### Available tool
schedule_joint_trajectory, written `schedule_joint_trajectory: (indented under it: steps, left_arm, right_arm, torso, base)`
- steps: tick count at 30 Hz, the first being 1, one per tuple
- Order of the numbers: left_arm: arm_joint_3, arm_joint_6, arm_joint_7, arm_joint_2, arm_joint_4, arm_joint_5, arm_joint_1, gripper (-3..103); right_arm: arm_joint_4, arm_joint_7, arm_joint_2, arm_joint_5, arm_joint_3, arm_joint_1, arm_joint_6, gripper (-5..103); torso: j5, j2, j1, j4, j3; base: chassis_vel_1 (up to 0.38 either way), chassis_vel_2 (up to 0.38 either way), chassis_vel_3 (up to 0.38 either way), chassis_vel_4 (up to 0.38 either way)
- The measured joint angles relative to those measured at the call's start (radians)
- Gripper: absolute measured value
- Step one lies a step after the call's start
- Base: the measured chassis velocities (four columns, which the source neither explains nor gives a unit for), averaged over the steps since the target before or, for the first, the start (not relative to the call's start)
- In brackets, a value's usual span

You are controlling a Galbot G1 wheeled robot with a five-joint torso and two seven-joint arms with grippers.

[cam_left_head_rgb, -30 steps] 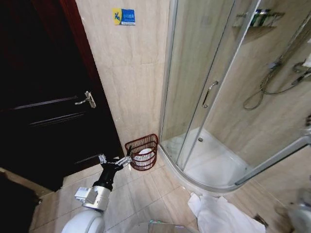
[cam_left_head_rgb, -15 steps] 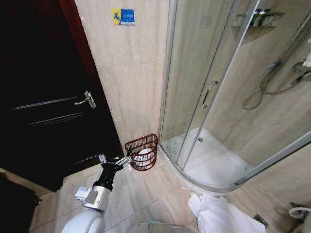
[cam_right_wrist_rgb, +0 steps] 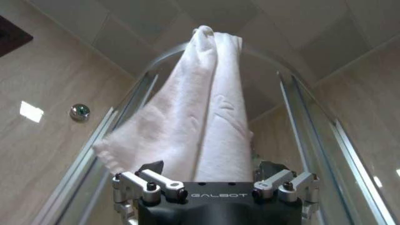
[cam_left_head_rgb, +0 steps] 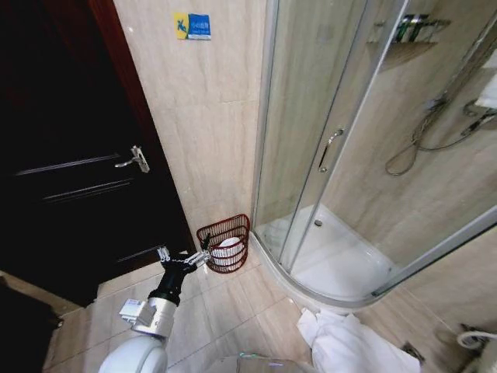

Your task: Discard the used towel into the hamper.

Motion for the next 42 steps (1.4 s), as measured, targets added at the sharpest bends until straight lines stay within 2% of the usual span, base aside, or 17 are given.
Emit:
schedule_joint_trajectory:
  steps: [1,2,4,5,9,13,20,25,28,29,32,33,36,37,40,41,42]
  left_arm:
    - [0.000,0.000,0.000,0.000,0.000,0.000,0.000,100]
    - [0.000,0.000,0.000,0.000,0.000,0.000,0.000,100]
    - [0.000,0.000,0.000,0.000,0.000,0.000,0.000,100]
    - [0.000,0.000,0.000,0.000,0.000,0.000,0.000,100]
    - [0.000,0.000,0.000,0.000,0.000,0.000,0.000,100]
    - [0.000,0.000,0.000,0.000,0.000,0.000,0.000,100]
    - [0.000,0.000,0.000,0.000,0.000,0.000,0.000,100]
    - [0.000,0.000,0.000,0.000,0.000,0.000,0.000,100]
    - [0.000,0.000,0.000,0.000,0.000,0.000,0.000,100]
    - [0.000,0.000,0.000,0.000,0.000,0.000,0.000,100]
    - [0.000,0.000,0.000,0.000,0.000,0.000,0.000,100]
    - [0.000,0.000,0.000,0.000,0.000,0.000,0.000,100]
    - [0.000,0.000,0.000,0.000,0.000,0.000,0.000,100]
    - [0.000,0.000,0.000,0.000,0.000,0.000,0.000,100]
    - [0.000,0.000,0.000,0.000,0.000,0.000,0.000,100]
    - [0.000,0.000,0.000,0.000,0.000,0.000,0.000,100]
    - [0.000,0.000,0.000,0.000,0.000,0.000,0.000,100]
  right_arm:
    - [0.001,0.023,0.001,-0.043,-0.013,0.002,0.009,100]
    - [0.001,0.023,0.001,-0.043,-0.013,0.002,0.009,100]
    - [0.002,0.056,0.013,-0.124,-0.047,0.009,0.030,100]
    - [0.009,0.060,0.021,-0.145,-0.065,0.008,0.041,100]
    - [0.031,0.060,0.036,-0.164,-0.090,0.009,0.043,100]
    - [0.037,0.053,0.015,-0.157,-0.091,0.029,0.031,100]
    - [0.042,0.051,0.009,-0.172,-0.145,0.063,0.021,100]
    - [0.036,0.061,-0.026,-0.184,-0.163,0.108,0.015,100]
    - [0.089,0.108,-0.084,-0.115,-0.145,0.149,-0.053,100]
    - [0.089,0.108,-0.084,-0.115,-0.145,0.149,-0.053,100]
    - [0.103,0.124,-0.159,-0.079,-0.126,0.196,-0.085,100]
    - [0.103,0.124,-0.159,-0.079,-0.126,0.196,-0.085,100]
    - [0.059,0.129,-0.260,-0.018,-0.105,0.278,-0.124,100]
    - [0.059,0.129,-0.260,-0.018,-0.105,0.278,-0.124,100]
    - [-0.040,0.141,-0.425,0.061,-0.106,0.409,-0.158,100]
    - [-0.040,0.141,-0.425,0.061,-0.106,0.409,-0.158,100]
    - [-0.089,0.142,-0.484,0.082,-0.118,0.457,-0.161,100]
  torso:
    - [-0.0002,0.000,0.000,0.0000,0.000]
    - [-0.0002,0.000,0.000,0.0000,0.000]
    - [0.0011,0.000,0.000,0.0004,0.000]
    - [0.0003,0.000,0.000,-0.0001,0.000]
    - [-0.0003,0.000,0.000,-0.0001,0.000]
    - [-0.0012,0.000,0.000,0.0002,0.000]
    - [0.0004,0.000,0.000,-0.0002,0.000]
    - [0.0001,0.000,0.000,0.0001,0.000]
    - [-0.0006,0.000,0.000,0.0001,0.000]
    - [-0.0006,0.000,0.000,0.0001,0.000]
    - [-0.0001,0.000,0.000,0.0002,0.000]
    - [-0.0001,0.000,0.000,0.0002,0.000]
    - [0.0004,0.000,0.000,-0.0001,0.000]
    - [0.0004,0.000,0.000,-0.0001,0.000]
    - [-0.0008,0.000,0.000,0.0001,0.000]
    - [-0.0008,0.000,0.000,0.0001,0.000]
    - [-0.0004,0.000,0.000,0.0001,0.000]
  base:
    - [-0.201,-0.163,0.157,0.176]
    - [-0.201,-0.163,0.157,0.176]
    - [-0.079,-0.133,0.106,0.075]
    - [-0.049,-0.060,0.037,0.052]
    - [-0.019,-0.030,0.007,0.015]
    - [0.054,0.066,-0.041,-0.039]
    - [0.000,0.000,0.000,0.000]
    - [0.000,0.000,0.000,0.000]
    - [0.035,0.039,0.025,0.029]
    - [0.052,0.068,0.043,0.040]
    - [0.016,0.023,0.012,0.015]
    - [0.000,0.000,0.000,0.000]
    - [0.000,0.000,0.000,0.000]
    - [0.000,0.000,0.000,0.000]
    - [0.000,0.000,0.000,0.000]
    - [0.000,0.000,0.000,0.000]
    - [0.000,0.000,0.000,0.000]
